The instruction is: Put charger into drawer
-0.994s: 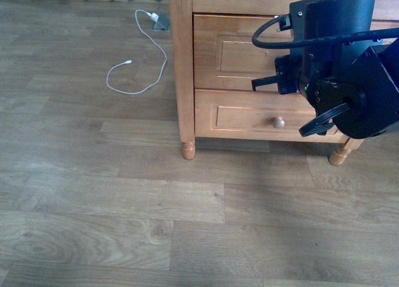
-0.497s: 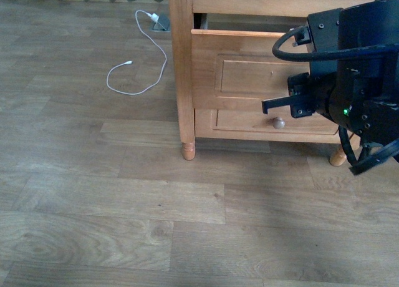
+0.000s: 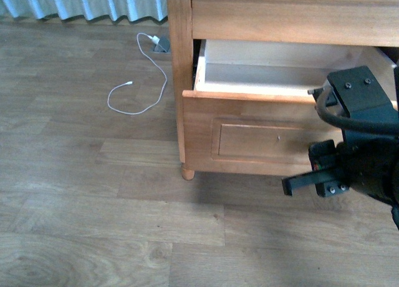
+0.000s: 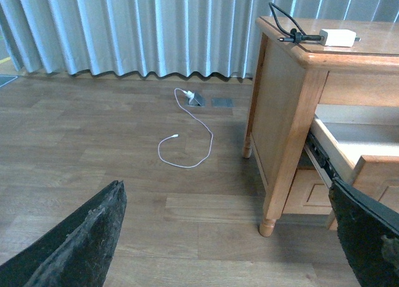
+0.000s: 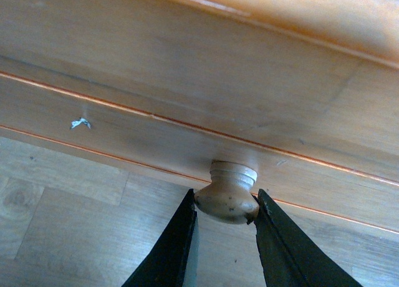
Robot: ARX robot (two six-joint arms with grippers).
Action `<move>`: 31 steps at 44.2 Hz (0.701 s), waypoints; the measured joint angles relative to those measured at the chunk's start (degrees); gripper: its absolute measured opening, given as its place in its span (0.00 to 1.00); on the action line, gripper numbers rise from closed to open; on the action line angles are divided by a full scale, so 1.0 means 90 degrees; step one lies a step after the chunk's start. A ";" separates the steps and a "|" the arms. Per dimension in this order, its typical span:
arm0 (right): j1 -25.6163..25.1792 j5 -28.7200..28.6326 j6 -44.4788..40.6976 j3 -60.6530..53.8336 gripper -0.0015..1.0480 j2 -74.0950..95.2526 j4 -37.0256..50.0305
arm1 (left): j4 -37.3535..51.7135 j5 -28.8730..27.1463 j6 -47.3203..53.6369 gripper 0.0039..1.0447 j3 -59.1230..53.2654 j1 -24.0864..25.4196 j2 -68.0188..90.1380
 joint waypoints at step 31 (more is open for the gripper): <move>0.0032 -0.0845 0.0027 -0.1280 0.58 -0.2283 -0.0984 | 0.0000 0.0000 0.0002 0.94 0.0000 0.0000 0.0000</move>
